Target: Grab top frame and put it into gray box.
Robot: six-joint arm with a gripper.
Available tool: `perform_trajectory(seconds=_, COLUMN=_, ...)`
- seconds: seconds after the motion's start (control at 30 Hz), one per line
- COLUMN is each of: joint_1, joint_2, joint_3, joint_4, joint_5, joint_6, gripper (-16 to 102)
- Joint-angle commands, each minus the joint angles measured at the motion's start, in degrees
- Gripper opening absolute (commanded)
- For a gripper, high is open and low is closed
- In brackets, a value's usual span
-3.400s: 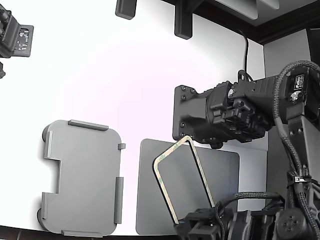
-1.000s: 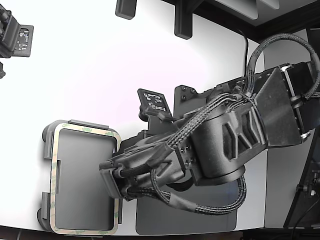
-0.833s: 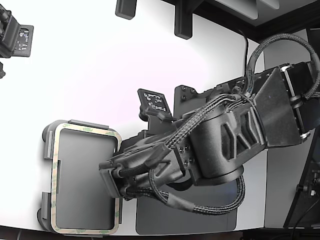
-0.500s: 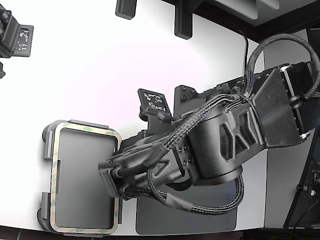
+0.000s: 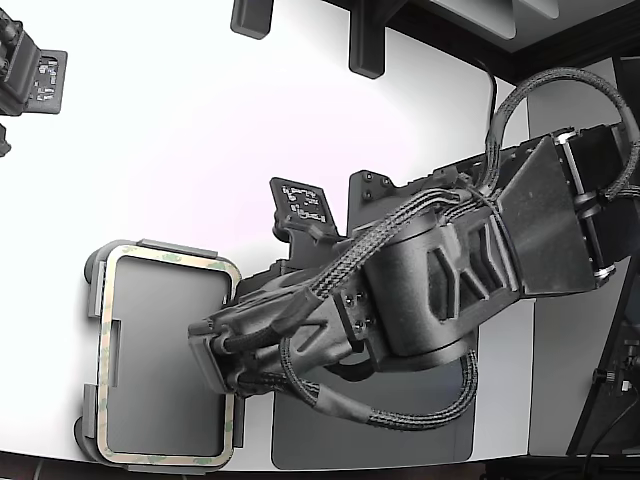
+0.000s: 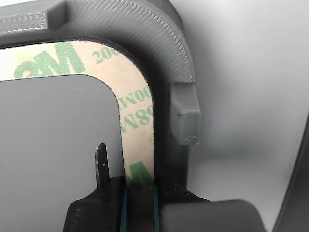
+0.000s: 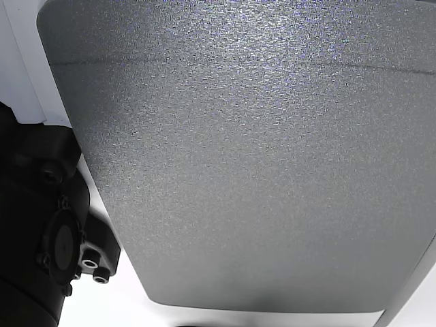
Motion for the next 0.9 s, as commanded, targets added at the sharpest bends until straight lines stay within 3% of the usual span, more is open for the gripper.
perform_trajectory(seconds=0.0, joint_1=-0.88, joint_2=1.05, joint_3=-1.67, joint_4=0.62, joint_5=-0.18, joint_6=-0.09, gripper=-12)
perform_trajectory(seconds=0.73, joint_1=-0.88, joint_2=0.53, joint_3=-1.85, joint_4=0.62, joint_5=-0.79, joint_6=0.62, gripper=-12)
perform_trajectory(seconds=0.77, joint_1=-0.88, joint_2=0.53, joint_3=-1.85, joint_4=0.62, joint_5=-0.62, joint_6=0.35, gripper=4)
perform_trajectory(seconds=0.8, joint_1=-0.88, joint_2=0.53, joint_3=-2.02, joint_4=0.53, joint_5=-0.26, joint_6=0.44, gripper=85)
perform_trajectory(seconds=0.83, joint_1=-0.88, joint_2=0.44, joint_3=-2.29, joint_4=0.44, joint_5=-0.44, joint_6=0.0, gripper=78)
perform_trajectory(seconds=0.87, joint_1=-0.88, joint_2=0.44, joint_3=-2.64, joint_4=0.53, joint_5=0.18, joint_6=0.44, gripper=87)
